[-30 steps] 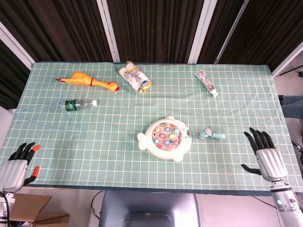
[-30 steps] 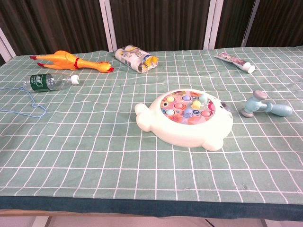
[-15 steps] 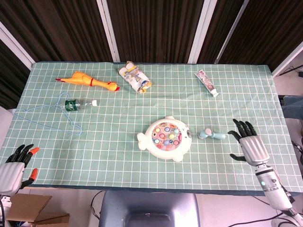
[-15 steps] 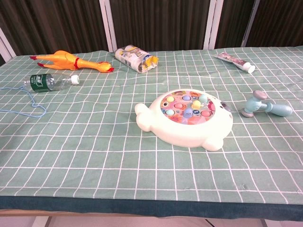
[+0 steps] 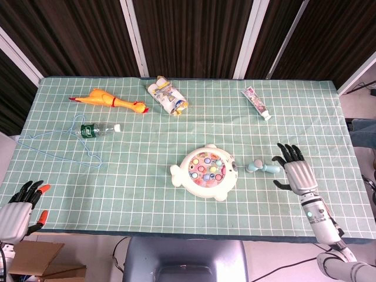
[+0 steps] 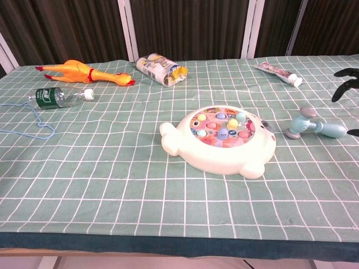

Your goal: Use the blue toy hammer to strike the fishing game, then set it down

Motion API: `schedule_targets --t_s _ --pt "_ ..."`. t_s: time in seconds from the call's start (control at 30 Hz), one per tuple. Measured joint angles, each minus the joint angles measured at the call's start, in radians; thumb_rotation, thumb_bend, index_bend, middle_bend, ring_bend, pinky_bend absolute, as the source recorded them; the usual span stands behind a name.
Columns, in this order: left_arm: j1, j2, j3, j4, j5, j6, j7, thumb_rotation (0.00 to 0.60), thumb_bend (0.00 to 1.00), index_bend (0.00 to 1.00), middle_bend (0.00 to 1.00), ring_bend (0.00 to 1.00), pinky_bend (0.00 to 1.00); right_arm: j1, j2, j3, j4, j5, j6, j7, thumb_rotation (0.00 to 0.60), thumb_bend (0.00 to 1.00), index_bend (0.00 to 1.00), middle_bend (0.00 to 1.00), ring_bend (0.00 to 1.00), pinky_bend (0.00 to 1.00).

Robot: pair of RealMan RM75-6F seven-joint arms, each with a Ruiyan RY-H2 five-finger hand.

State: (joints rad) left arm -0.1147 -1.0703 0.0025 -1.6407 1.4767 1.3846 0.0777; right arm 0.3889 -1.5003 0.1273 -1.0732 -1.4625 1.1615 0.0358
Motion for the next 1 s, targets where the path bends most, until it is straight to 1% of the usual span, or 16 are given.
schedule_targets --t_s 0.1,0.23,0.4,0.53,0.73,1.0 --pt "-0.001 0.000 0.002 0.000 0.001 -0.002 0.001 0.600 0.44 0.19 0.09 0.04 0.24 0.011 -0.034 0.004 0.041 0.004 -0.001 0.010 0.600 0.37 0.46 0.27 0.09 0.08" --pt "-0.001 0.000 0.003 -0.002 0.000 -0.005 0.003 0.600 0.44 0.19 0.10 0.05 0.25 0.027 -0.081 0.011 0.103 0.015 -0.006 0.022 0.600 0.37 0.50 0.32 0.15 0.15" --pt "-0.001 0.001 0.003 -0.002 0.000 -0.005 0.002 0.600 0.44 0.19 0.10 0.05 0.25 0.046 -0.133 0.016 0.170 0.027 -0.024 0.047 0.600 0.37 0.53 0.35 0.22 0.21" --pt "-0.002 0.001 0.003 -0.002 -0.002 -0.007 0.001 0.600 0.45 0.19 0.10 0.05 0.25 0.058 -0.176 0.019 0.223 0.033 -0.027 0.066 0.600 0.37 0.54 0.36 0.28 0.28" --pt "-0.002 0.002 0.004 -0.002 -0.002 -0.008 -0.001 0.600 0.44 0.19 0.10 0.05 0.25 0.064 -0.240 0.035 0.290 0.060 -0.018 0.067 0.600 0.38 0.55 0.37 0.29 0.28" --pt "-0.004 0.002 0.005 -0.002 -0.001 -0.012 0.000 0.600 0.44 0.19 0.10 0.05 0.25 0.061 -0.289 0.068 0.298 0.113 -0.017 0.066 0.600 0.41 0.57 0.39 0.32 0.31"
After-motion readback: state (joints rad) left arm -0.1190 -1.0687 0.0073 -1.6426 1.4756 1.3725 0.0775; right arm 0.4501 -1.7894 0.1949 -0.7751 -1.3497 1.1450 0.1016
